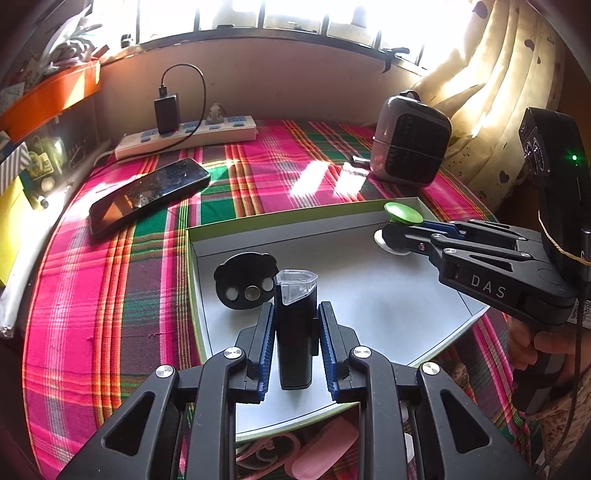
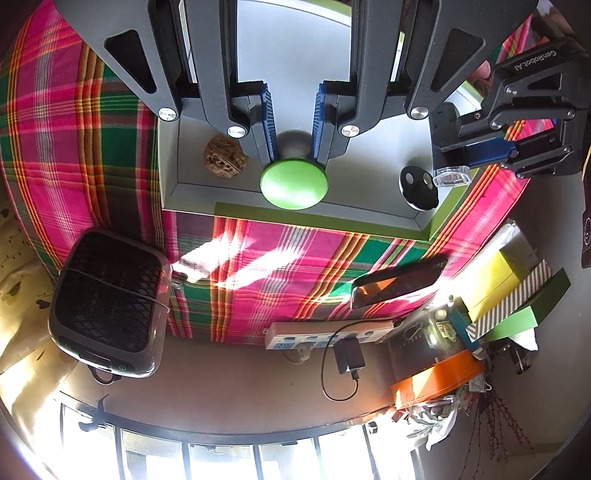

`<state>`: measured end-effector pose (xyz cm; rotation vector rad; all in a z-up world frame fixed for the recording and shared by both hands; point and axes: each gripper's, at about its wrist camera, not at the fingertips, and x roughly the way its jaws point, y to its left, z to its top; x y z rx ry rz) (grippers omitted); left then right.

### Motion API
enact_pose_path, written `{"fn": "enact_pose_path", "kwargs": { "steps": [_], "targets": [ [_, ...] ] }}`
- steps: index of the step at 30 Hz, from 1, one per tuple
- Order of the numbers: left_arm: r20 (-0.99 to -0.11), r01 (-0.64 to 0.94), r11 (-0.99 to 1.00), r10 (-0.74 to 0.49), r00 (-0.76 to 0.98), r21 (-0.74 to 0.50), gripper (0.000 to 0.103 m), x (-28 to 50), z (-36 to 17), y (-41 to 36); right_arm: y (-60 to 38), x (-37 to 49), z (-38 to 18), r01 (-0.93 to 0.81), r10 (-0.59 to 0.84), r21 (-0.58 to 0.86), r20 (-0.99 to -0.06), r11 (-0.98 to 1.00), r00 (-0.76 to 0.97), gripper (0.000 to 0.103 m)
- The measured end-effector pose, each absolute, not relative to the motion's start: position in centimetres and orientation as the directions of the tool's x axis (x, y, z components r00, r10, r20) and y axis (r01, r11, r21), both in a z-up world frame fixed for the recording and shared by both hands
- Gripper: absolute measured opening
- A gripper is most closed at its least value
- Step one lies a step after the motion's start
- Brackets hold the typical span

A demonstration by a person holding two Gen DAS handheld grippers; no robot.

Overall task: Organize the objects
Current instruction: 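Lower the power bank into the box beside the phone grip and open the left gripper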

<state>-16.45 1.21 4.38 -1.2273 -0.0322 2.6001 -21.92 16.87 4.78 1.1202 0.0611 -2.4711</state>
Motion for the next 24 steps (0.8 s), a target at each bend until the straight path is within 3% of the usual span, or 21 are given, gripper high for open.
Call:
{"fn": "enact_pose_path", "kwargs": {
  "steps": [24],
  "targets": [
    [-0.793,-0.214,-0.968,0.23,-0.564,-0.129,0.022,-18.9,2.5,1.4,15.6,-24.0,2.5,0.381,-0.301,0.084,-0.775,-0.921,-0.556,0.018]
  ]
}}
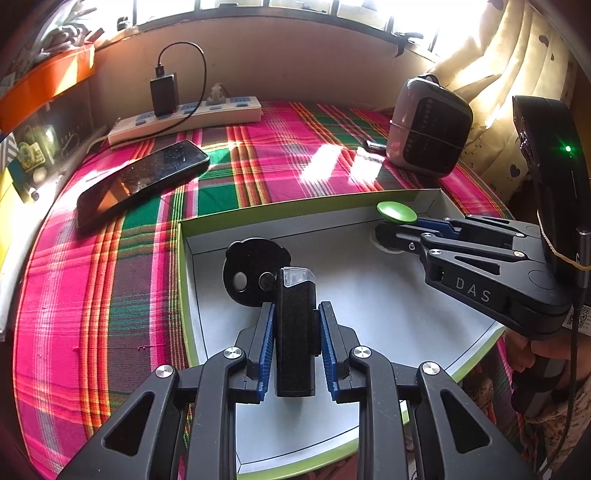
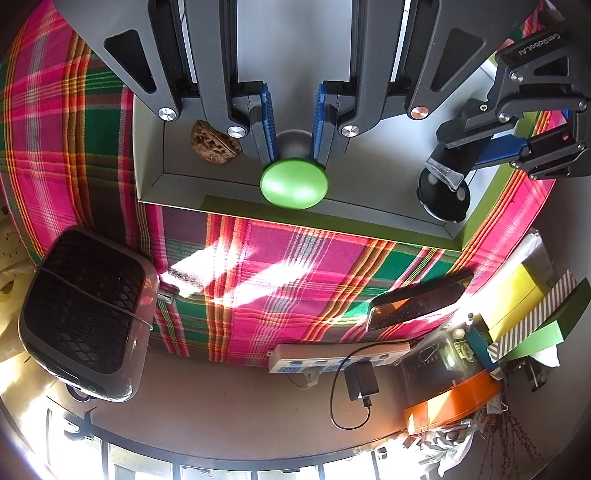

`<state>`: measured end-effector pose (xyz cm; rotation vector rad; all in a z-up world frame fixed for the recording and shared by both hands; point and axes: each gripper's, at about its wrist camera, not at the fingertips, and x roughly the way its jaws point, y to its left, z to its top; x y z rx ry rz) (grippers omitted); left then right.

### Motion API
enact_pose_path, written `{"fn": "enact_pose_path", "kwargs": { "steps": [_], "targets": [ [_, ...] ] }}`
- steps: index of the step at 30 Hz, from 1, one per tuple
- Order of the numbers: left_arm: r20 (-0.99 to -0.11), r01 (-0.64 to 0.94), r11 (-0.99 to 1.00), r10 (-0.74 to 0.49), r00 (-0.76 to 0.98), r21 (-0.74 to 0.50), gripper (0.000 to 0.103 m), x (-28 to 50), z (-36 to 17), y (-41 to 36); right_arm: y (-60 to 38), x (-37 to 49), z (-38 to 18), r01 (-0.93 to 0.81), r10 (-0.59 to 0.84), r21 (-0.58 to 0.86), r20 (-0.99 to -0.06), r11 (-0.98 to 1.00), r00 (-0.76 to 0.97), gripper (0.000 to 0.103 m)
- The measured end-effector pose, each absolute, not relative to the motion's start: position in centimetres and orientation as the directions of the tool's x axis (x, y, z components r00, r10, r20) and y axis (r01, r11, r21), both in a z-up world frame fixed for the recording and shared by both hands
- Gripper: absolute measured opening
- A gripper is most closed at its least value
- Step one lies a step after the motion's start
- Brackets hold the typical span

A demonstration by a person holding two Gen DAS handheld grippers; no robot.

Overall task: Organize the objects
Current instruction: 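Lower the power bank into the box beside the phone grip and open the left gripper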

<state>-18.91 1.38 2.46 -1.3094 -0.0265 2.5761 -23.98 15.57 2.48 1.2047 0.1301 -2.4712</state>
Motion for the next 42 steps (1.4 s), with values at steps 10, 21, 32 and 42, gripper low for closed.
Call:
{"fn": "enact_pose_path", "kwargs": {
  "steps": [10,21,32,42],
  "targets": [
    [-0.794,-0.212,-0.968,0.233,-0.561,-0.135,0.022,-19.02,2.55,1.25,15.29,-23.97,2.51,0.382,-0.29,0.069,-0.776,-0.921,-0.559,0.019],
    [-0.801,-0.206,-0.97,0.222,-0.557,-0.125,0.022,-18.9,2.6,1.21,15.07,-23.67,2.35,0.377,-0.276,0.056,-0.782,-0.924,-0.559,0.032],
    [-0.8,-0.205,-0.971,0.222,-0.558,-0.126,0.031,-18.73,2.63,1.09,15.07,-23.42,2.47,0.376,-0.274,0.054,-0.781,-0.925,-0.562,0.045],
    [-0.8,-0.203,-0.971,0.218,-0.559,-0.122,0.033,-18.57,2.67,1.17,15.13,-23.16,2.61,0.376,-0.278,0.058,-0.777,-0.925,-0.565,0.049]
  ]
}}
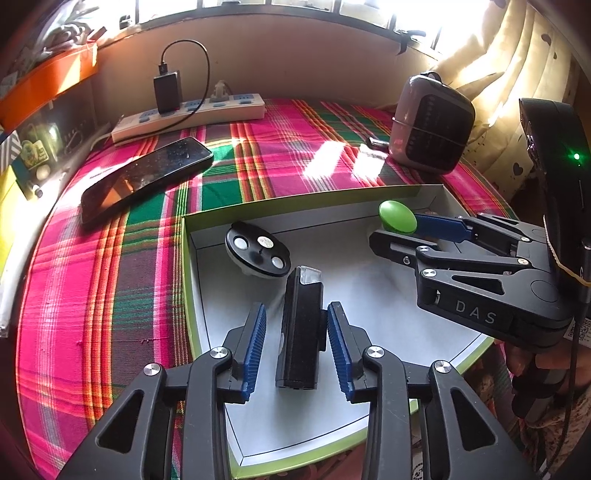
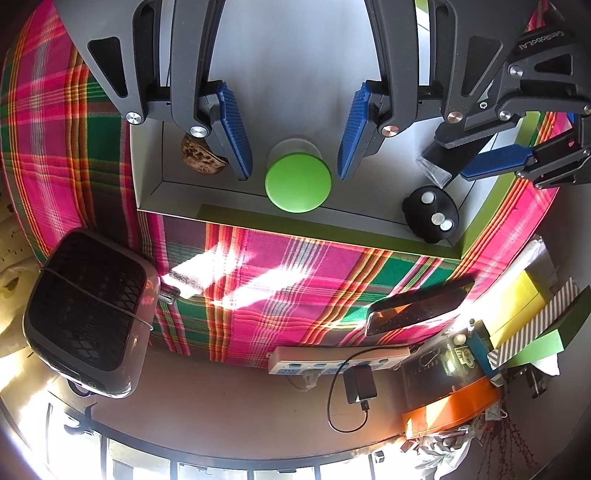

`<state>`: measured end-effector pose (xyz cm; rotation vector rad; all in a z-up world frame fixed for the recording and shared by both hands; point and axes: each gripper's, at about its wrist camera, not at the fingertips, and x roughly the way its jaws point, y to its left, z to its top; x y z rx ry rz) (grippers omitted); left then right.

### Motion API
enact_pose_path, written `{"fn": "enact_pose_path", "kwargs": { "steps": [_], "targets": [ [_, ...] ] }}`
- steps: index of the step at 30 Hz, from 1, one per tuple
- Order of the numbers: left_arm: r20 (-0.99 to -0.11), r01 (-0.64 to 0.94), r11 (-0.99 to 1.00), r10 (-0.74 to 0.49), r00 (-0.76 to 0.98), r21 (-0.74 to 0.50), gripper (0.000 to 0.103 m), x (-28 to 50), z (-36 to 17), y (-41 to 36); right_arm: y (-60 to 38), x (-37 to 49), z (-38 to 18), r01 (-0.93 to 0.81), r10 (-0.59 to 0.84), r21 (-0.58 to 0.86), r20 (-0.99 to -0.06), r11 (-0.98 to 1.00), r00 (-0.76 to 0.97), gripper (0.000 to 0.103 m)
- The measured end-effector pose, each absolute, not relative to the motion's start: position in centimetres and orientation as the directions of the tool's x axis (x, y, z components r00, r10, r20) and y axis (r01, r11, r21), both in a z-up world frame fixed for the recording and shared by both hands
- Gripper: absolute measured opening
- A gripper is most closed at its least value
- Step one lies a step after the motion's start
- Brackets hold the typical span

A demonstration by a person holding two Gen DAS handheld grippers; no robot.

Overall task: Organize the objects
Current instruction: 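Lower the power bank into the box beside the phone grip and open the left gripper, then withdraw both open grippers from the box toward the items in front of it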

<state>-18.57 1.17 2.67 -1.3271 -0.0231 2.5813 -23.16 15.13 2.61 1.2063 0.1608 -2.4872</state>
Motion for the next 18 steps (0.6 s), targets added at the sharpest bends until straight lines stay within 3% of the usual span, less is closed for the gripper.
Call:
{"fn": "enact_pose_path", "kwargs": {
  "steps": [8,18],
  "targets": [
    [-0.791,-0.199,-0.973,0.211,-0.575,-0.115,0.039,-18.0,3.3,1.0,15.5,-22.2,3.2,0.373,-0.292,0.072,-0.761,-0.925,-0.579,0.055],
    [-0.766,-0.186,-0.975,0.21,-0.607,-0.12,0.04,-16.1,4.3,0.5,16.5,-19.7,4.7,0.353,-0.31,0.098,-0.724,-0.93,-0.616,0.056]
  ]
}}
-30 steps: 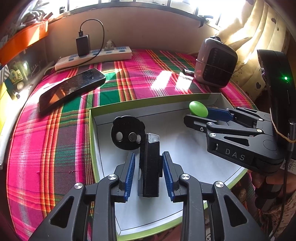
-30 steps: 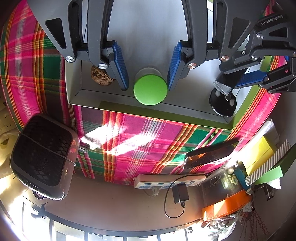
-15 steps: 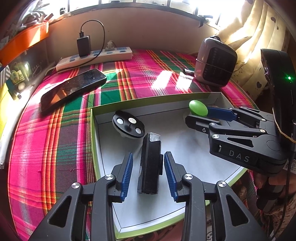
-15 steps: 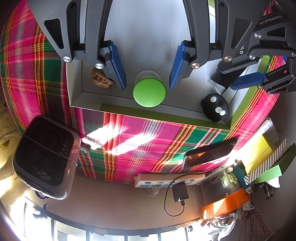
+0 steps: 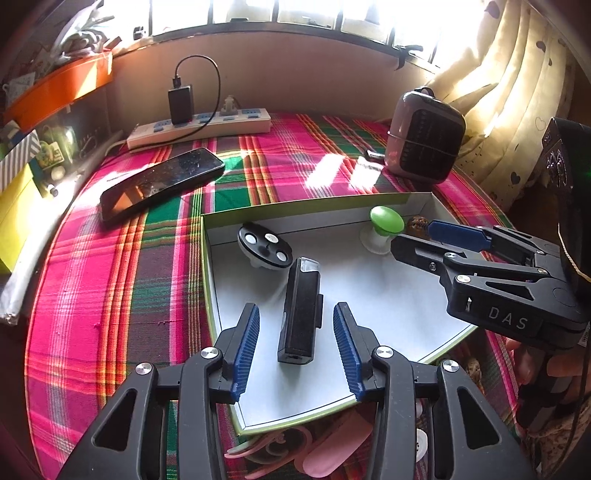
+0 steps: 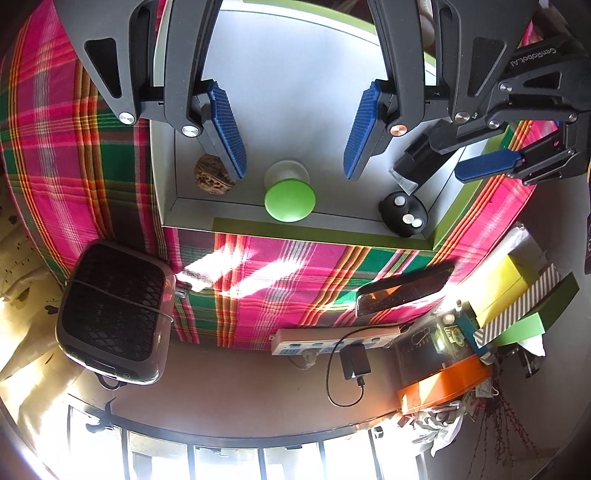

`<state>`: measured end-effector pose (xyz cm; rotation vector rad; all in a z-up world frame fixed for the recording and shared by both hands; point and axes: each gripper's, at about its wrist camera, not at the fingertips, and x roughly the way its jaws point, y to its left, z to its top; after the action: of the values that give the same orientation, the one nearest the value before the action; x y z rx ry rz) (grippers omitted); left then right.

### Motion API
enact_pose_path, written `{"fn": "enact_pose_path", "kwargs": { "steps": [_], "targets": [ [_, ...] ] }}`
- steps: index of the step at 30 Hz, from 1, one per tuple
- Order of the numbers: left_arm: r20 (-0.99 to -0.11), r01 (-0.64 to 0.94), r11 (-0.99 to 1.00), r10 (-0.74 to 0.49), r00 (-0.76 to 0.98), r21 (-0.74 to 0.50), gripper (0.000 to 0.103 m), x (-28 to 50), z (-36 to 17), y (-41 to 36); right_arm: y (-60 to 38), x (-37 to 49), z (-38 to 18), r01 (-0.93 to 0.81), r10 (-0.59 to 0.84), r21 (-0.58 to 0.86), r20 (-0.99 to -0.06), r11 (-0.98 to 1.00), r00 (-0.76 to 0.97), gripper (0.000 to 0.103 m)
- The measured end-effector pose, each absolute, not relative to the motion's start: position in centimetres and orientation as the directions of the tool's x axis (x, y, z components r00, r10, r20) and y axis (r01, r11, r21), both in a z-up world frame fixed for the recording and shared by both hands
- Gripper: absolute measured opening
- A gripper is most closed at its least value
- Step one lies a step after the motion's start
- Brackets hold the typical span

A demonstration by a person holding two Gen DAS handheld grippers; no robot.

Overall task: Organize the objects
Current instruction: 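Withdraw both open grippers from the box toward the items in front of it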

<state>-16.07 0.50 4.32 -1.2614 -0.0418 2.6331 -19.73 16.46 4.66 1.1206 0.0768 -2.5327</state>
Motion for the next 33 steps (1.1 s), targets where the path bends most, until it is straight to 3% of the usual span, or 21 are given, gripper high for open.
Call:
{"fn": "enact_pose_path", "kwargs": {
  "steps": [16,33],
  "targets": [
    [-0.709,-0.156,-0.98,0.199,-0.677,-0.126,0.04,-12.0,6.4,-2.2,18.0,-14.0,6.4,0.289,-0.267,0.083,-0.679,-0.954,-0.684,0.056],
    [-0.717,-0.177,-0.966,0.258,-0.648,-0.187,0.041,-8.2,4.2,-7.7,19.1,-8.9,3.5,0.148,-0.168,0.092,-0.728,-0.985,-0.664,0.056]
  ]
}}
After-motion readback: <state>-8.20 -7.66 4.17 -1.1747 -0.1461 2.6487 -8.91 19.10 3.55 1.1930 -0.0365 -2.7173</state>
